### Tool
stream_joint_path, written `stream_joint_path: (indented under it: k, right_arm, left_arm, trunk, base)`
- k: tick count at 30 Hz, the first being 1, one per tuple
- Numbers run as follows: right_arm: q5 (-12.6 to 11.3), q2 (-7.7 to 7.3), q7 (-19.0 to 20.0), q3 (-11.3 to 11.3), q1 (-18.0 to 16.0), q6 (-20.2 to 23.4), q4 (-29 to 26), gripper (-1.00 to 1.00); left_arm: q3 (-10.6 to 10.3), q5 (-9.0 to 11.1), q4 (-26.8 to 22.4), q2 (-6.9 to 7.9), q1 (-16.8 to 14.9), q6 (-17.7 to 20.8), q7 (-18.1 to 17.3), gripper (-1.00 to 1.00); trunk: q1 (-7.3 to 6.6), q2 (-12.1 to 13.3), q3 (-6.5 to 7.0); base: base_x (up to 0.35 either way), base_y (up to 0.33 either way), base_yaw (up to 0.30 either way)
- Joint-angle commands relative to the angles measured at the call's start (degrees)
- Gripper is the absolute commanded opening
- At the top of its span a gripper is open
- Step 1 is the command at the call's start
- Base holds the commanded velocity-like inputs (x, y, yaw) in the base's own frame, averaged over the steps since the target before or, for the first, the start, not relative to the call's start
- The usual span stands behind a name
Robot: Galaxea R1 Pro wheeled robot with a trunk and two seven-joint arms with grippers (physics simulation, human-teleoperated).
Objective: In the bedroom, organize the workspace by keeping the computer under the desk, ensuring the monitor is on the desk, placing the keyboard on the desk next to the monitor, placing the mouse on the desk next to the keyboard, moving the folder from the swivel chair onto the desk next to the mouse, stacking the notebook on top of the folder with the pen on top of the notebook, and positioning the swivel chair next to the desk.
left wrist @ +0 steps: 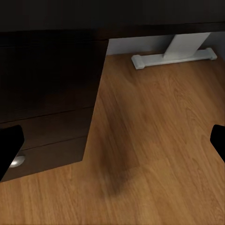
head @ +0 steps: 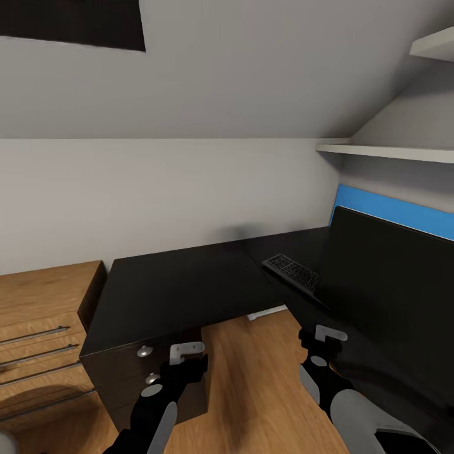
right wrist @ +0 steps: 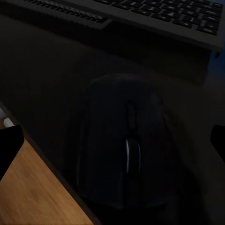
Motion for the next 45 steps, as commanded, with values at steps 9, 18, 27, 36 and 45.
stream_joint_path:
  k: [9, 18, 27, 36, 45]
  right_arm:
    - [0.10, 0.05, 0.09, -0.44, -0.05, -0.26, 0.10, 1.00]
    - [0.10, 0.05, 0.22, -0.41, -0.05, 1.62, 0.05, 1.00]
    - [0.10, 0.05, 0.26, -0.41, -0.05, 2.44, -0.01, 1.00]
    - [0.10, 0.05, 0.27, -0.39, -0.05, 2.47, -0.05, 1.00]
    - [0.10, 0.05, 0.27, -0.41, -0.05, 2.47, -0.09, 1.00]
  left_arm:
    - [-0.08, 0.60, -0.07, 0.02, -0.04, 0.17, 0.53, 1.00]
    - [-0.08, 0.60, -0.07, 0.01, -0.04, 0.17, 0.53, 1.00]
    - [-0.09, 0.60, -0.07, 0.01, -0.04, 0.17, 0.53, 1.00]
    - [-0.12, 0.60, -0.07, -0.02, -0.04, 0.17, 0.53, 1.00]
    - [-0.09, 0.60, -0.07, -0.02, -0.04, 0.17, 0.53, 1.00]
  trunk:
    - [0.00, -0.03, -0.06]
    - [0.00, -0.03, -0.06]
    - [0.00, -0.03, -0.06]
    - [0.00, -0.03, -0.06]
    - [0.00, -0.03, -0.06]
  base:
    - [0.000, 0.000, 0.000]
    - [0.000, 0.000, 0.000]
    - [0.000, 0.000, 0.000]
    - [0.074, 0.000, 0.000]
    - [0.017, 0.000, 0.000]
